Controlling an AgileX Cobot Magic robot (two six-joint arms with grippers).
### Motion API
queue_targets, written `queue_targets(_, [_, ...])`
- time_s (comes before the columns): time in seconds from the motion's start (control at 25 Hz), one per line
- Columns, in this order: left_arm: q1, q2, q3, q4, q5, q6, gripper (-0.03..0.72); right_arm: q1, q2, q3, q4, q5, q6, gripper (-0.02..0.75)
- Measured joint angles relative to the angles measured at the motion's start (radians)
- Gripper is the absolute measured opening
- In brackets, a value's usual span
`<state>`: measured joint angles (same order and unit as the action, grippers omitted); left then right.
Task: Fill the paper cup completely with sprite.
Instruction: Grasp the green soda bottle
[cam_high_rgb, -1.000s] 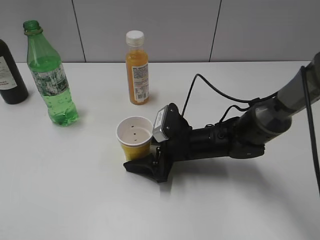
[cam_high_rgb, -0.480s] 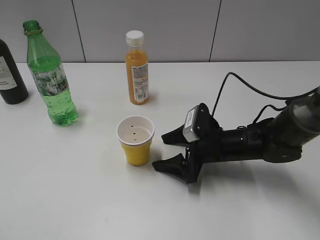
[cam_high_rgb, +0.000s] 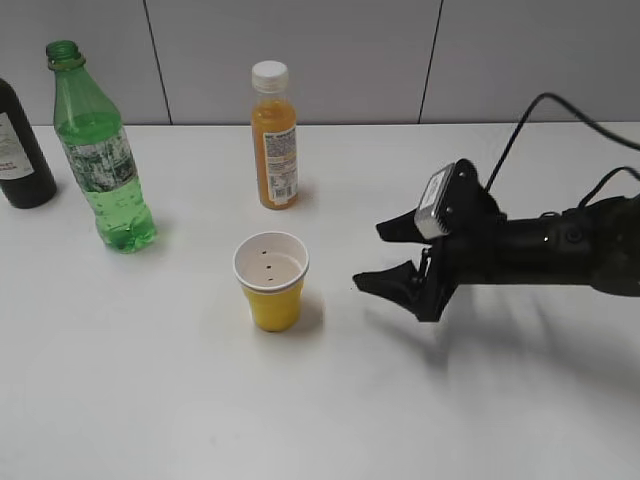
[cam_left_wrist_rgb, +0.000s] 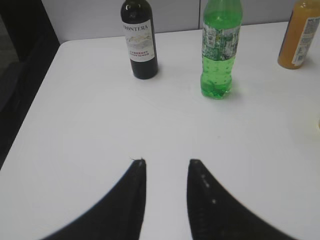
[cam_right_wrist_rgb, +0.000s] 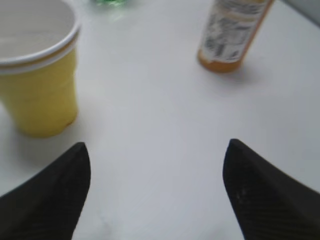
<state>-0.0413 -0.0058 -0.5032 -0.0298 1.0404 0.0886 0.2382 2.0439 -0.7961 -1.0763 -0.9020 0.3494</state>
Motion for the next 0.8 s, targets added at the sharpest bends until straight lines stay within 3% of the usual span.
queue_targets(0.16, [0.0,0.0,0.0,0.0,0.0,0.0,0.228,-0.04,-0.099,0.001,0.143,0.06,-0.008,0.637])
queue_targets(0.4, [0.0,0.0,0.0,-0.001,0.0,0.0,0.228,-0.048,-0.174,-0.042,0.645,0.298,-0.289,0.628])
queue_targets(0.52, [0.0,0.0,0.0,-0.001,0.0,0.0,0.228,-0.05,-0.176,-0.118,0.897,0.513,-0.366,0.626])
queue_targets(0.64, [0.0,0.0,0.0,-0.001,0.0,0.0,0.228,-0.052,-0.178,-0.199,0.995,0.758,-0.377,0.622])
queue_targets(0.8, [0.0,0.0,0.0,-0.001,-0.001,0.0,0.228,-0.053,-0.178,-0.268,1.046,0.912,-0.376,0.613])
